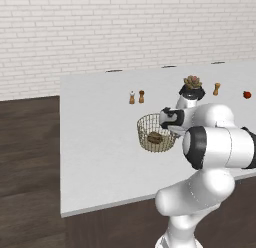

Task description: Open the cabinet, pick up the bread from the cabinet and place it in the basket. Then move the basket to the dining counter.

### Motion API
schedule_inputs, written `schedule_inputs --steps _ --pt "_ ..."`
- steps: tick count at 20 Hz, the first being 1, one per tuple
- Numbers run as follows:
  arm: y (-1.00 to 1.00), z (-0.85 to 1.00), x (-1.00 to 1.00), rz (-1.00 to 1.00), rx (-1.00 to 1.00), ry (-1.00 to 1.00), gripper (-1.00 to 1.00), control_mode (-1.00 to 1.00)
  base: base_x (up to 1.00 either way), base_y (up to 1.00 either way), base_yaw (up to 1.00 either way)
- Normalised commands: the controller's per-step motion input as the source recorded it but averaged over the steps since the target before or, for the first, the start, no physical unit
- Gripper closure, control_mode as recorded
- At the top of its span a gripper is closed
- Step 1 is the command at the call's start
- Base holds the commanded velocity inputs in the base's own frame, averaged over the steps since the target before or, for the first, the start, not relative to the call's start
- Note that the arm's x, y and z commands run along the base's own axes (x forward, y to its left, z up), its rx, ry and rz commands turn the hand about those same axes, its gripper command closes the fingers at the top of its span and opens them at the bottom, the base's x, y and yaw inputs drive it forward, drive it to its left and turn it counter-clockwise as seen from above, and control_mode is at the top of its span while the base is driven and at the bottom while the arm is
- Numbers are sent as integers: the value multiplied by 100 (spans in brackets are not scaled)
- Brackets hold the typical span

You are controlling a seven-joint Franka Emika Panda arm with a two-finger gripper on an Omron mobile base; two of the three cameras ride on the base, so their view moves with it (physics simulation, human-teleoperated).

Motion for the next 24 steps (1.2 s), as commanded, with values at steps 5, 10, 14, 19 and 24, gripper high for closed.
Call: schedule_inputs --steps 5,10,14,19,24 --pt "-4 45 -10 0 1 0 -100 -100 0 0 0" --pt "-1 65 -66 6 1 -8 -100 -100 0 0 0" --pt "2 84 -100 28 -3 -26 -100 -100 0 0 0" --pt "23 83 -100 37 -8 -8 -100 -100 0 0 0" --pt "81 58 -100 29 -3 -1 -100 -100 0 0 0"
